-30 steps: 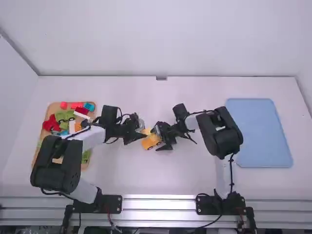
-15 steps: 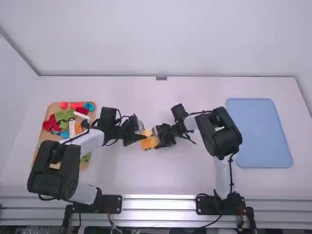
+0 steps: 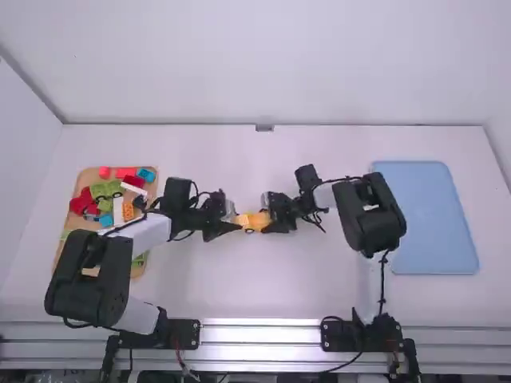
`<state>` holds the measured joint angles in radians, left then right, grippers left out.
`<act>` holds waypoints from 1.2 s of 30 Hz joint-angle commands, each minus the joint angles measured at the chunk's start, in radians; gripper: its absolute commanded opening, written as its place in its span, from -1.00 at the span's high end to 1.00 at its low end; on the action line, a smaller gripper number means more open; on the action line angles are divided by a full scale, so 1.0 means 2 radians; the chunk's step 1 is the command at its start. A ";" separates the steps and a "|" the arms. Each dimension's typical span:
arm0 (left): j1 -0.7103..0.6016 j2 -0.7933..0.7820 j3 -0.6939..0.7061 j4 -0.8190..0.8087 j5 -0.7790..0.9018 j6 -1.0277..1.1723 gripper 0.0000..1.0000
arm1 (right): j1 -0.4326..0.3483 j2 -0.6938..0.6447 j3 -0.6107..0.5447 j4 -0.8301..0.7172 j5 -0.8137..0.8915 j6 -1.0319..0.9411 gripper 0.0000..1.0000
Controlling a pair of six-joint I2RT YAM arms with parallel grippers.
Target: Assemble lego blocks to make yellow taxi
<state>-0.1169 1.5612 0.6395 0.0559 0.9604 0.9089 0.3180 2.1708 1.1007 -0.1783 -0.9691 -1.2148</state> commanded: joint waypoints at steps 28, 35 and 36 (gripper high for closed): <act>-0.059 0.122 0.018 0.182 -0.008 -0.090 0.97 | -0.027 0.007 0.002 -0.053 0.020 -0.014 -0.17; -0.059 0.122 0.018 0.158 -0.022 -0.089 0.97 | -0.016 0.007 0.000 -0.066 0.045 -0.053 -0.40; -0.059 0.122 0.018 0.158 -0.027 -0.090 0.97 | -0.015 0.007 -0.001 -0.061 0.048 -0.047 -0.90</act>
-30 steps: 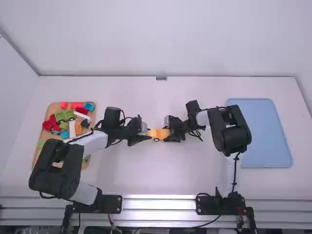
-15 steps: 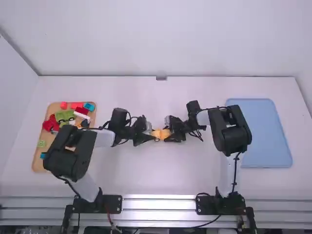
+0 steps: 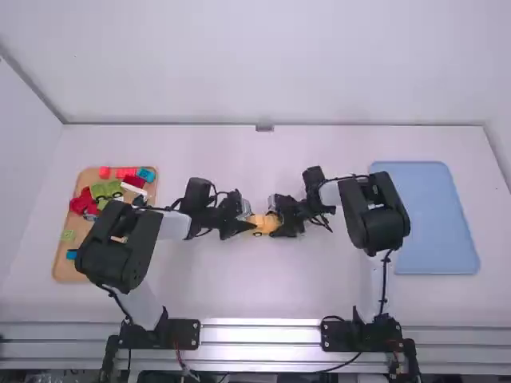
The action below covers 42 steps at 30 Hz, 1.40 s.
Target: Assemble lego blocks to make yellow taxi
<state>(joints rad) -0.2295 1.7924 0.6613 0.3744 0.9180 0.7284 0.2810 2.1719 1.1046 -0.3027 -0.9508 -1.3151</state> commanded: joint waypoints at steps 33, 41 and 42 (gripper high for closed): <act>-0.003 0.018 0.008 -0.007 0.021 0.059 0.97 | -0.006 0.006 -0.130 0.317 -0.074 0.147 -0.63; -0.003 0.044 0.033 -0.013 0.022 0.057 0.96 | -0.006 0.006 -0.134 0.316 -0.075 0.147 -0.29; -0.003 0.048 0.035 -0.012 0.026 0.057 0.96 | -0.008 0.006 -0.134 0.316 -0.075 0.147 -0.29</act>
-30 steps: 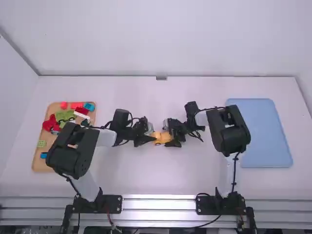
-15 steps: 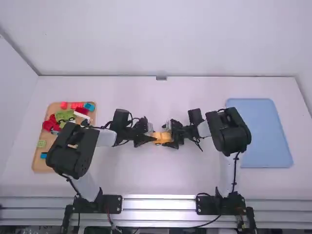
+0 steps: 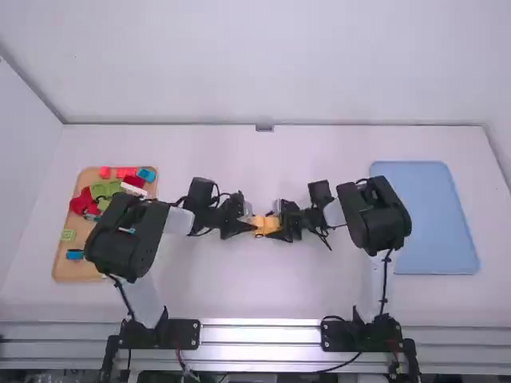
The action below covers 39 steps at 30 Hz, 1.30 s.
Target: Assemble lego blocks to make yellow taxi
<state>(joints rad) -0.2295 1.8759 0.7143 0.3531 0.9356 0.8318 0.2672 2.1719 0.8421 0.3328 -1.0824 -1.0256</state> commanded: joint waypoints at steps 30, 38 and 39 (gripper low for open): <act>-0.004 0.023 0.010 0.000 0.033 0.029 0.83 | -0.002 0.006 -0.002 0.000 -0.009 0.005 -0.27; -0.004 0.023 0.010 0.002 0.033 0.028 0.79 | -0.002 0.006 -0.002 0.001 -0.009 0.005 -0.23; -0.004 0.023 0.010 0.004 0.033 0.028 0.79 | -0.002 0.006 -0.002 0.001 -0.009 0.004 -0.21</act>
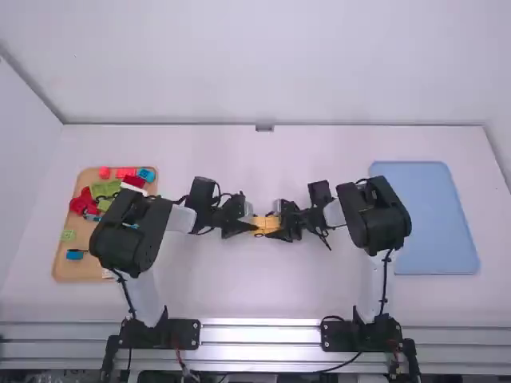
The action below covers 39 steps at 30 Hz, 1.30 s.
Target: Assemble lego blocks to make yellow taxi
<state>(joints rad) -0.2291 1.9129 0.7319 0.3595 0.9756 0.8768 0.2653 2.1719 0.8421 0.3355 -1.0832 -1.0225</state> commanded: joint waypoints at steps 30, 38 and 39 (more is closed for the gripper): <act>-0.026 0.005 0.002 0.026 -0.051 -0.021 0.83 | -0.001 0.006 -0.014 0.012 -0.008 0.006 -0.28; -0.029 0.005 0.002 0.017 -0.021 -0.021 0.82 | -0.001 0.006 -0.010 0.013 -0.008 0.008 -0.27; -0.029 0.005 0.002 0.017 -0.021 -0.021 0.82 | -0.001 0.006 -0.010 0.013 -0.008 0.008 -0.27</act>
<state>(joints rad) -0.2695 1.9129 0.7322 0.4015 0.9031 0.8459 0.2550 2.1719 0.8242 0.3626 -1.0912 -1.0126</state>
